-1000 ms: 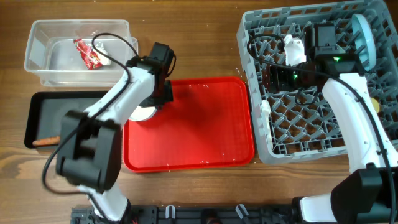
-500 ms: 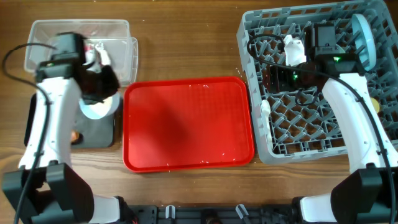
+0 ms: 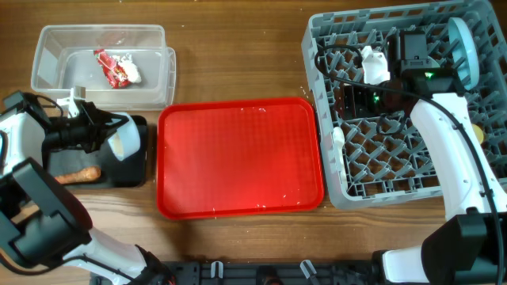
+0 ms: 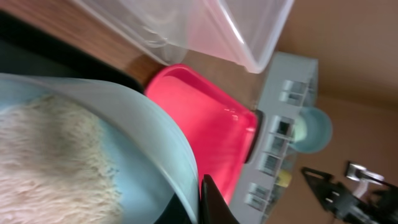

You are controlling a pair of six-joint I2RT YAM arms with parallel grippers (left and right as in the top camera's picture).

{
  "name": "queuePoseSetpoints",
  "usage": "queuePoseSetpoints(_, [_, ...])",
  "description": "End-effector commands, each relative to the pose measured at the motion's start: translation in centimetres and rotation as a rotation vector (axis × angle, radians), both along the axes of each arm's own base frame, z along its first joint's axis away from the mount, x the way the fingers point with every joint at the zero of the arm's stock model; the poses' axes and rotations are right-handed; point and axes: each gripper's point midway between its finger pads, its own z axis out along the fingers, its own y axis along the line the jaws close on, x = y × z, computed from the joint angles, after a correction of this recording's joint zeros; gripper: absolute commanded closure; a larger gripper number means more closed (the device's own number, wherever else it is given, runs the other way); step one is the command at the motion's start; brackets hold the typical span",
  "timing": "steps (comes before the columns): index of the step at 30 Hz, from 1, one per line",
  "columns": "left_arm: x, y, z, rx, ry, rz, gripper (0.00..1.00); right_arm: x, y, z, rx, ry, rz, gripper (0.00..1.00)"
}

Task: Sort waste into correct bins and load items into the dishwasher rack
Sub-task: 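Tip the rice from the blue bowl onto the black tray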

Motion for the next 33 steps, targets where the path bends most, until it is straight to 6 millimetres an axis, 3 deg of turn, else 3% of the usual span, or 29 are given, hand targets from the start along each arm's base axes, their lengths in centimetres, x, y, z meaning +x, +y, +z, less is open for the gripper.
queuePoseSetpoints(1, [0.7,-0.6,1.0,-0.189,-0.097,0.014,0.96,-0.2,-0.3,0.5,-0.014,-0.013,-0.013,0.24])
queuePoseSetpoints(5, [0.3,-0.2,1.2,-0.275,-0.112,0.053,0.96,-0.2,-0.3,0.5,-0.014,-0.013,-0.013,0.24])
queuePoseSetpoints(15, [-1.0,1.6,1.4,-0.251,-0.159,0.074,0.96,-0.6,-0.7,0.3,-0.036,0.006,-0.021,0.24])
queuePoseSetpoints(23, [-1.5,0.8,2.3,-0.142,-0.410,-0.063,0.96,-0.7,-0.7,0.2,-0.037,0.011,-0.021,0.24])
queuePoseSetpoints(33, [-2.4,-0.1,3.2,-0.155,-0.505,-0.084,0.96,-1.1,-0.8,0.1,-0.038,0.030,-0.021,0.24])
